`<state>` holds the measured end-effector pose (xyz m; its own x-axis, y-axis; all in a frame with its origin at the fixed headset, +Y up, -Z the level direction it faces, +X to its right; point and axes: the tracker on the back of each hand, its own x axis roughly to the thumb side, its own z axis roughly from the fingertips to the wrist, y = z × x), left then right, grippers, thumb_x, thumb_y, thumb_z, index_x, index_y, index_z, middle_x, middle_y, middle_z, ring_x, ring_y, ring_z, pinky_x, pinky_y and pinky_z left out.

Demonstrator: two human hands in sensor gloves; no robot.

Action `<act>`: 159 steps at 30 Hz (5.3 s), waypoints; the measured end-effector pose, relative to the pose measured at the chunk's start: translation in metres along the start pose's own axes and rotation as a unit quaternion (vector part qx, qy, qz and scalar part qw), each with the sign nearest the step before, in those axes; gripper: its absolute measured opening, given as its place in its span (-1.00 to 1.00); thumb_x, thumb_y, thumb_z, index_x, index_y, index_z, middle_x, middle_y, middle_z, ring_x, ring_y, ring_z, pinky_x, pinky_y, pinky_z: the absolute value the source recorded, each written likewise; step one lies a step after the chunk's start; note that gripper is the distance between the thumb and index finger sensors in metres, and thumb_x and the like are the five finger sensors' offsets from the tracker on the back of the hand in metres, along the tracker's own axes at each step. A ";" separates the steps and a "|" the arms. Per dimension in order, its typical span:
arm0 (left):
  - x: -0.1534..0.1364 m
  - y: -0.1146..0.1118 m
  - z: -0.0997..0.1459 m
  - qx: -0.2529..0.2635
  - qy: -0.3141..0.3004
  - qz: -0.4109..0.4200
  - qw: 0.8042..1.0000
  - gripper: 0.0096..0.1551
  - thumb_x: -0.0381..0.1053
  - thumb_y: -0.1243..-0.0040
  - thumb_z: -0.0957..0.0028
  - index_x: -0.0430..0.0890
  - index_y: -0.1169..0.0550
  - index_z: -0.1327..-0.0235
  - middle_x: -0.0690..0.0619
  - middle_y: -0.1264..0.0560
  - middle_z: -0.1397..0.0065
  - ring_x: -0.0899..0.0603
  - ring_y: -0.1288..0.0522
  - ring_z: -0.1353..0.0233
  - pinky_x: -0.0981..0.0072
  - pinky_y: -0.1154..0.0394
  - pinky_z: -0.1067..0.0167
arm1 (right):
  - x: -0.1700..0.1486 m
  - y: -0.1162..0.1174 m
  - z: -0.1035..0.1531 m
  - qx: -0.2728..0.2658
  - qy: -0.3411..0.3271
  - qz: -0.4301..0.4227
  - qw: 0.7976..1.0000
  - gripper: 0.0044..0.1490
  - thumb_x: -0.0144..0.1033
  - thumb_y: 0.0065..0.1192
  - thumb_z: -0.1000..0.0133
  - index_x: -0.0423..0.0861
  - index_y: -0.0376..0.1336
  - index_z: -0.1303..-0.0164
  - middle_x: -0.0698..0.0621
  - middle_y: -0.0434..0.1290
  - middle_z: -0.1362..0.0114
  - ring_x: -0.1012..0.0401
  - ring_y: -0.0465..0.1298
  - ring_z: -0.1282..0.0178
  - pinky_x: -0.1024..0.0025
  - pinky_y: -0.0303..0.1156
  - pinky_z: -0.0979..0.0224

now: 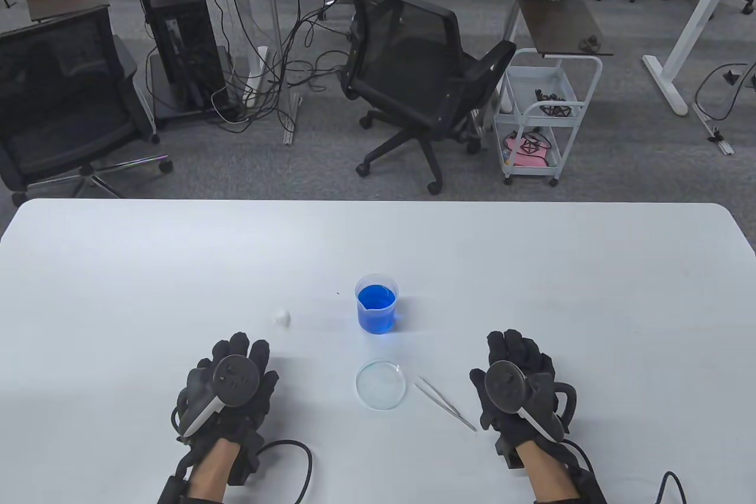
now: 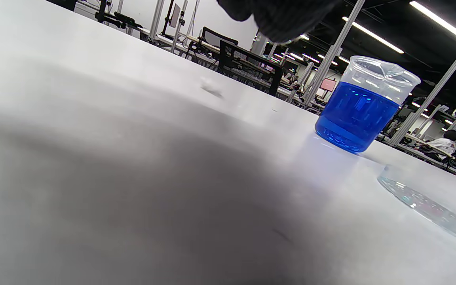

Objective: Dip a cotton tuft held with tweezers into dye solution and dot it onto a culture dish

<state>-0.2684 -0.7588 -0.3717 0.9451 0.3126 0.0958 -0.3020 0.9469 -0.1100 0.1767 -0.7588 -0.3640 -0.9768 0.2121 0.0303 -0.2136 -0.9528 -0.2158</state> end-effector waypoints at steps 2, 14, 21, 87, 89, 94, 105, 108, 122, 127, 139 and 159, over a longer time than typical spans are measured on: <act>0.001 0.000 0.000 0.000 -0.004 0.004 1.000 -0.28 0.04 -0.02 -0.33 -0.10 -0.08 -0.67 -0.31 0.20 -0.76 -0.51 0.28 -0.61 -0.56 0.29 -0.35 | 0.002 0.002 0.000 0.004 -0.005 -0.010 1.000 -0.02 0.04 0.30 0.05 -0.17 0.06 -0.48 -0.28 0.12 -0.56 -0.25 0.26 -0.48 -0.37 0.22 -0.43; 0.007 0.003 0.000 -0.003 -0.026 0.025 0.999 -0.28 0.04 -0.02 -0.33 -0.11 -0.09 -0.67 -0.32 0.16 -0.75 -0.51 0.27 -0.61 -0.56 0.28 -0.35 | 0.051 0.046 -0.005 0.137 -0.061 -0.016 0.989 -0.05 0.03 0.33 0.05 -0.21 0.11 -0.44 -0.30 0.09 -0.57 -0.26 0.24 -0.48 -0.34 0.23 -0.42; 0.007 0.001 0.000 -0.009 -0.020 0.027 0.999 -0.28 0.04 -0.02 -0.33 -0.11 -0.09 -0.67 -0.33 0.16 -0.75 -0.52 0.27 -0.61 -0.56 0.28 -0.35 | 0.053 0.064 0.000 0.201 -0.047 0.006 0.978 -0.15 -0.06 0.34 0.04 -0.24 0.18 -0.37 -0.29 0.09 -0.56 -0.24 0.22 -0.48 -0.29 0.26 -0.41; 0.012 0.023 -0.074 -0.058 -0.070 0.031 0.995 -0.56 -0.16 -0.22 -0.23 -0.24 -0.51 -0.33 -0.32 -0.02 -0.74 -0.51 0.21 -0.62 -0.58 0.24 -0.34 | 0.072 -0.002 0.034 0.049 -0.136 -0.049 0.988 -0.36 -0.27 0.43 0.14 -0.34 0.50 -0.05 -0.39 0.45 -0.29 0.17 0.65 0.22 0.34 0.72 0.29; 0.021 0.026 -0.060 -0.048 -0.090 0.049 0.994 -0.56 -0.16 -0.21 -0.23 -0.28 -0.51 -0.32 -0.34 -0.04 -0.73 -0.51 0.20 -0.62 -0.58 0.23 -0.34 | 0.075 -0.004 0.037 0.045 -0.147 -0.058 0.986 -0.37 -0.27 0.43 0.15 -0.33 0.51 -0.04 -0.39 0.47 -0.28 0.18 0.65 0.23 0.34 0.72 0.29; 0.053 0.024 -0.019 -0.021 -0.159 0.084 0.984 -0.54 -0.17 -0.19 -0.22 -0.33 -0.49 -0.31 -0.38 -0.07 -0.72 -0.54 0.17 -0.61 -0.58 0.21 -0.34 | 0.088 -0.006 0.047 0.041 -0.179 -0.101 0.978 -0.39 -0.26 0.45 0.16 -0.32 0.54 0.00 -0.38 0.50 -0.25 0.18 0.66 0.25 0.34 0.73 0.31; 0.092 -0.010 0.027 -0.005 -0.262 0.196 0.945 -0.56 -0.15 -0.20 -0.22 -0.28 -0.49 -0.30 -0.36 -0.12 -0.70 -0.54 0.13 -0.61 -0.58 0.17 -0.34 | 0.115 -0.004 0.068 0.032 -0.229 -0.162 0.959 -0.40 -0.22 0.46 0.17 -0.29 0.56 0.05 -0.36 0.53 -0.22 0.19 0.68 0.26 0.34 0.75 0.30; 0.097 -0.014 0.030 -0.004 -0.272 0.217 0.938 -0.56 -0.14 -0.20 -0.23 -0.27 -0.48 -0.31 -0.36 -0.12 -0.70 -0.54 0.12 -0.61 -0.58 0.17 -0.34 | 0.117 -0.003 0.068 0.039 -0.228 -0.169 0.958 -0.40 -0.22 0.46 0.17 -0.30 0.56 0.05 -0.35 0.53 -0.22 0.19 0.68 0.25 0.34 0.75 0.30; 0.107 -0.024 0.033 -0.020 -0.281 0.228 0.932 -0.55 -0.14 -0.19 -0.22 -0.30 -0.47 -0.30 -0.36 -0.16 -0.68 -0.54 0.09 -0.60 -0.58 0.15 -0.34 | 0.116 -0.003 0.065 0.021 -0.215 -0.202 0.955 -0.52 -0.28 0.44 0.23 -0.27 0.62 0.25 -0.31 0.61 -0.08 0.22 0.67 0.36 0.36 0.71 0.42; 0.108 -0.025 0.033 -0.032 -0.281 0.218 0.934 -0.56 -0.16 -0.18 -0.19 -0.34 -0.49 -0.25 -0.38 -0.19 -0.67 -0.56 0.09 -0.60 -0.59 0.16 -0.34 | 0.115 -0.005 0.065 0.025 -0.216 -0.193 0.957 -0.49 -0.29 0.45 0.27 -0.34 0.64 0.32 -0.31 0.64 -0.01 0.22 0.65 0.43 0.36 0.67 0.50; 0.114 -0.026 0.037 -0.037 -0.286 0.115 0.951 -0.51 -0.20 -0.05 -0.10 -0.37 -0.52 -0.23 -0.43 -0.25 -0.63 -0.60 0.07 -0.60 -0.65 0.19 -0.32 | 0.114 -0.004 0.066 0.054 -0.218 -0.190 0.956 -0.51 -0.30 0.47 0.30 -0.35 0.66 0.39 -0.32 0.66 0.07 0.22 0.64 0.49 0.37 0.65 0.56; 0.077 -0.009 0.029 -0.017 -0.194 0.074 0.978 -0.51 -0.21 -0.05 -0.14 -0.40 -0.49 -0.26 -0.46 -0.25 -0.61 -0.61 0.09 -0.60 -0.68 0.20 -0.30 | 0.087 -0.009 0.055 0.032 -0.180 -0.169 0.969 -0.51 -0.30 0.47 0.31 -0.36 0.66 0.41 -0.32 0.67 0.09 0.22 0.64 0.50 0.37 0.65 0.57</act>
<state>-0.1964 -0.7412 -0.3342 0.7702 0.4574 0.4444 -0.4213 0.8881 -0.1840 0.0924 -0.7440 -0.3058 -0.7912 0.4361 0.4287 -0.5117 -0.8560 -0.0736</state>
